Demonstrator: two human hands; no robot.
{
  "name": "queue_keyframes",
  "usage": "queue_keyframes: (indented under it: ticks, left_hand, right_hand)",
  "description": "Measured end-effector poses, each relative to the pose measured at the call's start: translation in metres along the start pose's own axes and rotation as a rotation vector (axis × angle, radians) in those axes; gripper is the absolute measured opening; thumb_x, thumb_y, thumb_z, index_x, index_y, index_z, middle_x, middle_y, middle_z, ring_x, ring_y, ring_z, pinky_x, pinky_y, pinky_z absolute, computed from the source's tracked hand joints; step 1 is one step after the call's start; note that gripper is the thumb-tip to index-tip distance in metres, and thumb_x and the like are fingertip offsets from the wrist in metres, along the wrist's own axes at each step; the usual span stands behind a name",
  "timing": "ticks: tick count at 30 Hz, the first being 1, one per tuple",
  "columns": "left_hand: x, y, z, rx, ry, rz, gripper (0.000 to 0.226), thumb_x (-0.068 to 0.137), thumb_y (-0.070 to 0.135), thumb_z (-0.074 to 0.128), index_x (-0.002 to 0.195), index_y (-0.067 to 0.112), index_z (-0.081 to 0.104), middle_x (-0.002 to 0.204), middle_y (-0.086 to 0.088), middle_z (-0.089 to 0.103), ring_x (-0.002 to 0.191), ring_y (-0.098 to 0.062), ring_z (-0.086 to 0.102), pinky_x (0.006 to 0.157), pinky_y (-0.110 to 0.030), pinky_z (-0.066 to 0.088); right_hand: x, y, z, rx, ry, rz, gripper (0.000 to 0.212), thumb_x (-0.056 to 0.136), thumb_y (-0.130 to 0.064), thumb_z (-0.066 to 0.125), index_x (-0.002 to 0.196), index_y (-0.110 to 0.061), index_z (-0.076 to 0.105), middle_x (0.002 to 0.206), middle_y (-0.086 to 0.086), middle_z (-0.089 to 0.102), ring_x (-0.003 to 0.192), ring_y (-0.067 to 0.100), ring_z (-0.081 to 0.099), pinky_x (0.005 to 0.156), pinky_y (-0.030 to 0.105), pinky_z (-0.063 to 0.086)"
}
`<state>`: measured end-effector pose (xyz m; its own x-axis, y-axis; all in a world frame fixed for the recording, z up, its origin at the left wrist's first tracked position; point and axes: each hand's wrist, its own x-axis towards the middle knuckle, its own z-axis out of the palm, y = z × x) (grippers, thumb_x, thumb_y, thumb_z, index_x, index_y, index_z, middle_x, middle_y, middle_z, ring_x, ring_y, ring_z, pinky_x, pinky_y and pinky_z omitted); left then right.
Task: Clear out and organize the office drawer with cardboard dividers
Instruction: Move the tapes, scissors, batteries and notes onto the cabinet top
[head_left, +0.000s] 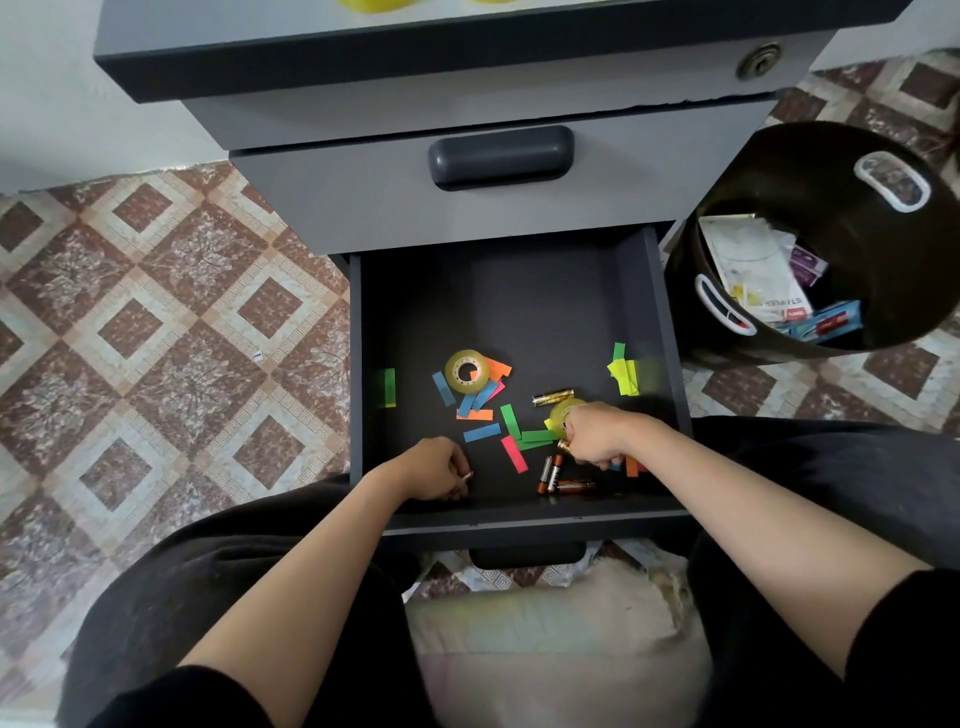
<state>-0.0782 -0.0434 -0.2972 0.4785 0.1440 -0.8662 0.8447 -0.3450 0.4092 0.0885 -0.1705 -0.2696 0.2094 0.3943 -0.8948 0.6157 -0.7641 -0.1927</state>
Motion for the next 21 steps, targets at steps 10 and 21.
queue_keyframes:
  ticks: [10, 21]
  left_hand:
    - [-0.044, 0.036, -0.02, -0.783, 0.135, 0.296, 0.021, 0.084, -0.007, 0.058, 0.096, 0.01, 0.06, 0.091, -0.012, 0.068, 0.083, -0.019, 0.07, 0.07, -0.028, 0.059]
    - [-0.117, 0.081, -0.05, -1.074, 0.324, 0.532, 0.022, 0.086, -0.007, 0.054, 0.101, 0.007, 0.061, 0.083, -0.011, 0.064, 0.073, -0.015, 0.07, 0.071, -0.026, 0.058]
  right_hand:
    - [-0.022, -0.017, -0.022, 0.605, 0.089, -0.173, 0.028, 0.092, -0.001, 0.052, 0.115, -0.016, 0.051, 0.089, 0.005, 0.059, 0.066, 0.014, 0.061, 0.054, 0.022, 0.052]
    - [-0.103, -0.038, -0.061, 1.065, 0.192, -0.5, 0.024, 0.088, 0.007, 0.055, 0.105, -0.01, 0.056, 0.076, 0.013, 0.063, 0.063, 0.019, 0.065, 0.071, 0.037, 0.058]
